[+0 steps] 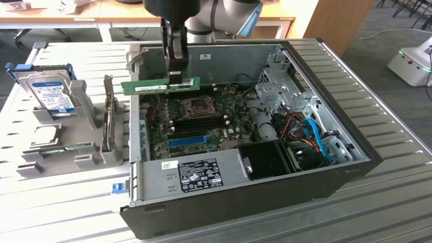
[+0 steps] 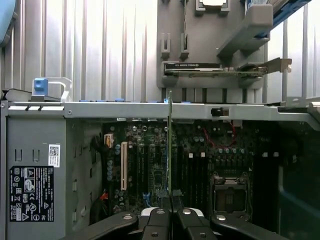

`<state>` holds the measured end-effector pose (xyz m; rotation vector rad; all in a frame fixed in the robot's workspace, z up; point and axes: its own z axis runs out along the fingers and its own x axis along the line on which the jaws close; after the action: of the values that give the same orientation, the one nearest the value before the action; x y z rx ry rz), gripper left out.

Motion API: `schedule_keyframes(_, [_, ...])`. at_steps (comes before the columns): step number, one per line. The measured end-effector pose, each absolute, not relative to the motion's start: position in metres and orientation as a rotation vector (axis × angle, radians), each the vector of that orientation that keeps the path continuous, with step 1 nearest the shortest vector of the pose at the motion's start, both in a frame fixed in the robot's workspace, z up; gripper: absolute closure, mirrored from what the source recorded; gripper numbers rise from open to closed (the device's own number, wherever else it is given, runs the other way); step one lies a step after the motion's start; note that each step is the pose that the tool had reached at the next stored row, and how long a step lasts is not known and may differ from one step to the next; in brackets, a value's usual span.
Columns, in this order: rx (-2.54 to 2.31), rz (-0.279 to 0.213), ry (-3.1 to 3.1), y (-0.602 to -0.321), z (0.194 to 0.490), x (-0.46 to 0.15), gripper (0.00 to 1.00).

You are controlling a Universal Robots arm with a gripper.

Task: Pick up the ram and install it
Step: 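Pick up the ram and move it above insertion slot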

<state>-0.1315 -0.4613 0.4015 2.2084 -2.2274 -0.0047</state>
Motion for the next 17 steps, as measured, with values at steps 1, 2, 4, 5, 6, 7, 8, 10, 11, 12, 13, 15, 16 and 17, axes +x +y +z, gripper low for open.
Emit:
schedule_keyframes(1, [2.208, -0.005, -2.227, -0.461, 0.401, -0.129, 0.88])
schedule_keyframes(2, [2.209, -0.005, -2.227, -0.461, 0.401, -0.126, 0.88])
schedule_keyframes(4, [2.208, -0.005, -2.227, -0.461, 0.402, -0.122, 0.88])
schedule_keyframes(5, [2.208, -0.005, -2.227, -0.461, 0.401, -0.119, 0.88])
schedule_keyframes(6, [2.208, -0.005, -2.227, -0.461, 0.401, -0.117, 0.88])
schedule_keyframes(7, [2.208, -0.005, -2.227, -0.461, 0.401, -0.115, 0.88])
schedule_keyframes(8, [2.208, -0.005, -2.227, -0.461, 0.402, -0.112, 0.88])
schedule_keyframes(10, [2.209, -0.005, -2.227, -0.461, 0.401, -0.107, 0.88])
schedule_keyframes(11, [2.208, -0.005, -2.227, -0.461, 0.401, -0.105, 0.88])
schedule_keyframes(12, [2.208, -0.005, -2.227, -0.461, 0.402, -0.103, 0.88])
schedule_keyframes(13, [2.208, -0.005, -2.227, -0.461, 0.402, -0.1, 0.88])
schedule_keyframes(15, [2.208, -0.005, -2.227, -0.461, 0.401, -0.096, 0.88])
schedule_keyframes(16, [2.209, -0.005, -2.227, -0.461, 0.402, -0.093, 0.88])
schedule_keyframes(17, [2.208, -0.005, -2.227, -0.461, 0.401, -0.091, 0.88])
